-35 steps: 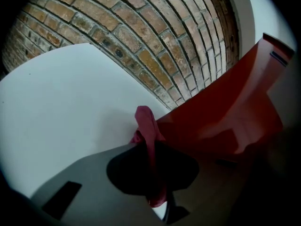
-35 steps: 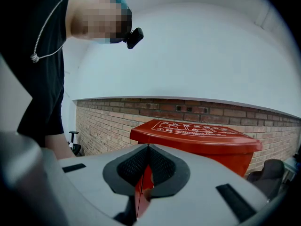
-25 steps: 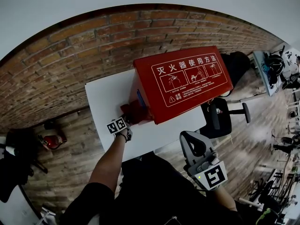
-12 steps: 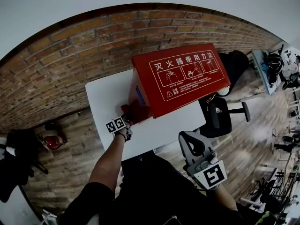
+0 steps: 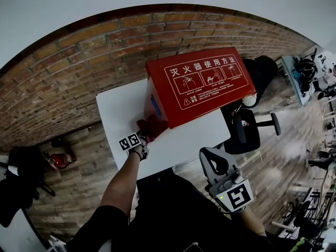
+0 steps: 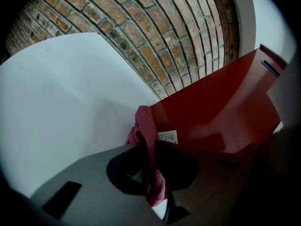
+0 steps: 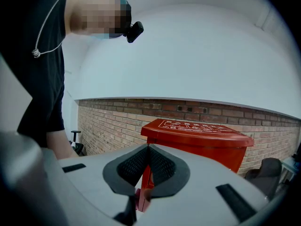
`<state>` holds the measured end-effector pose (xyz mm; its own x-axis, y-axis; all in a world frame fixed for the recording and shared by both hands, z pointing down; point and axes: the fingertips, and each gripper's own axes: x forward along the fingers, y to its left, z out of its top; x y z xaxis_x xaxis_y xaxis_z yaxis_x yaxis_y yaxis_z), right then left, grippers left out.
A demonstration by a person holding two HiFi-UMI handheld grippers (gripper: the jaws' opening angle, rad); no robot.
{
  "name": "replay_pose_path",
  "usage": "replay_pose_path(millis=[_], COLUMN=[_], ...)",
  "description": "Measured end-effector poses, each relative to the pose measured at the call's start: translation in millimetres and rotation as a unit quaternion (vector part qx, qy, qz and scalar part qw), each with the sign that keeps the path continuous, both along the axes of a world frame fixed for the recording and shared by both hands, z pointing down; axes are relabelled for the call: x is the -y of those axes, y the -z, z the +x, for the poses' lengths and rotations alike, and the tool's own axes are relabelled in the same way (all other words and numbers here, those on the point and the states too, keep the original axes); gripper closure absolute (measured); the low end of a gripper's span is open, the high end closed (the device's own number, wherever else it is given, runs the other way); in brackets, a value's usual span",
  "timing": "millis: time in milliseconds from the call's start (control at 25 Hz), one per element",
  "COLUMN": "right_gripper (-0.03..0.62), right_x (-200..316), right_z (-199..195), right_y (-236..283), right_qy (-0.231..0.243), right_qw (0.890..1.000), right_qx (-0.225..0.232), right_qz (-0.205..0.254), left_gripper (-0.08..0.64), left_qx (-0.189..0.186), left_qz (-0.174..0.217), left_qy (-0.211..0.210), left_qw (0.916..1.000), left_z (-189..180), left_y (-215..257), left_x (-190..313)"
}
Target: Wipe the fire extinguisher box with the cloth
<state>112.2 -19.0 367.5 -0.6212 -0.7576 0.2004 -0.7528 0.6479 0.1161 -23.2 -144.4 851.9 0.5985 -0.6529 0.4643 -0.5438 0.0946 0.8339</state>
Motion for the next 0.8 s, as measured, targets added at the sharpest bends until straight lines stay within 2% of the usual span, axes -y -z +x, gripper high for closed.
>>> replay_pose_path(millis=[320, 800], right_gripper=[0.572, 0.572], right_x=[-9, -18], right_z=[1, -4], right_y=[0, 1], right_qy=[-0.001, 0.011], right_qw=[1.0, 1.0], right_qx=[0.002, 0.006], right_qz=[0.002, 0.002], left_gripper=[0.472, 0.472], left_qx=[-0.033, -0.066], left_qz=[0.0, 0.023], left_qy=[-0.003, -0.004], left_qw=[0.9995, 0.9976], left_z=[2, 3], left_y=[7, 34], left_x=[-5, -10])
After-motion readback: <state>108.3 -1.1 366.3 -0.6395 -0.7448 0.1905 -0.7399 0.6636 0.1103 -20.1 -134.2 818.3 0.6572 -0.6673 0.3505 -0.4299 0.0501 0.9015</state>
